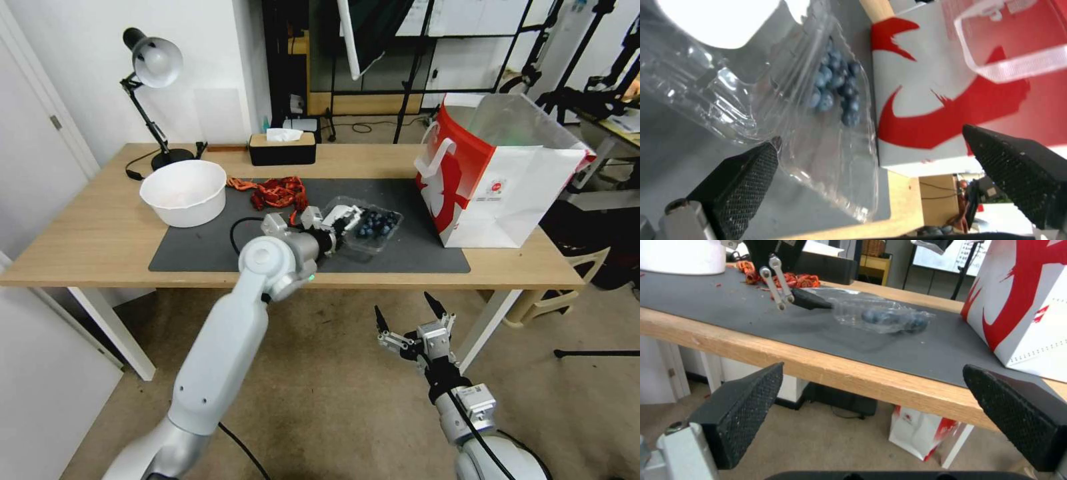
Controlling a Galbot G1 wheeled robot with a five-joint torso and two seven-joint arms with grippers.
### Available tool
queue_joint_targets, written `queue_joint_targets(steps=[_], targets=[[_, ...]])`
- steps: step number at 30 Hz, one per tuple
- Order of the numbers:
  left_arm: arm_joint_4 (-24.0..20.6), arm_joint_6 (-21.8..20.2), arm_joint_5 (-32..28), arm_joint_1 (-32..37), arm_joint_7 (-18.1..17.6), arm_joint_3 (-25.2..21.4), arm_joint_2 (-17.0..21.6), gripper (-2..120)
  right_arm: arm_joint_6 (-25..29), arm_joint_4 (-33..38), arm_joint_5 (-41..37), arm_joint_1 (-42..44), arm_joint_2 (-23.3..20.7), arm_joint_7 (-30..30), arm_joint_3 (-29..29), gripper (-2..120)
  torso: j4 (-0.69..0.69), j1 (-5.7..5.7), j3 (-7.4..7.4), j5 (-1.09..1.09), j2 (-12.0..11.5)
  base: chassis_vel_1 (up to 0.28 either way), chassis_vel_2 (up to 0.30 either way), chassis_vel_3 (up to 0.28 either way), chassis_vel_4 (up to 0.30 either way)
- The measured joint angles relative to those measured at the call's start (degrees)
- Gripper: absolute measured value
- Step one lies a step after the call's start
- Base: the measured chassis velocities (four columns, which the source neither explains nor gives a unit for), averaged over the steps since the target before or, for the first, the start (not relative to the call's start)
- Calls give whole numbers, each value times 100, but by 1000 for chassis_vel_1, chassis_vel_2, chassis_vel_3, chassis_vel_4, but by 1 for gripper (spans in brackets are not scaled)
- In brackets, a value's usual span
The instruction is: Close the takeout container lid, then place the container into the takeout bag.
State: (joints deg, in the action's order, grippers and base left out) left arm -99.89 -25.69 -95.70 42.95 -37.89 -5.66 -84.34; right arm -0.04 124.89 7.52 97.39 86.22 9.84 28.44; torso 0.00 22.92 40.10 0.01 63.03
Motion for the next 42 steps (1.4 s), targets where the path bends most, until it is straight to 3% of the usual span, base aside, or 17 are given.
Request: queue_joint_targets(steps=[26, 31, 42], targets=[[-211, 242, 543, 378, 162, 471, -330, 100, 93, -18, 57, 82, 31, 4, -16, 100, 0, 0, 0, -1, 0, 0, 0, 0, 0], [-154, 303, 529, 306, -305, 529, -414, 100, 99, -19, 57, 86, 40, 5, -27, 100, 0, 0, 0, -1, -1, 0, 0, 0, 0], [-227, 366, 416, 304, -518, 535, -451, 100, 122, -68, 62, 89, 53, 5, -37, 100, 0, 0, 0, -1, -1, 0, 0, 0, 0]])
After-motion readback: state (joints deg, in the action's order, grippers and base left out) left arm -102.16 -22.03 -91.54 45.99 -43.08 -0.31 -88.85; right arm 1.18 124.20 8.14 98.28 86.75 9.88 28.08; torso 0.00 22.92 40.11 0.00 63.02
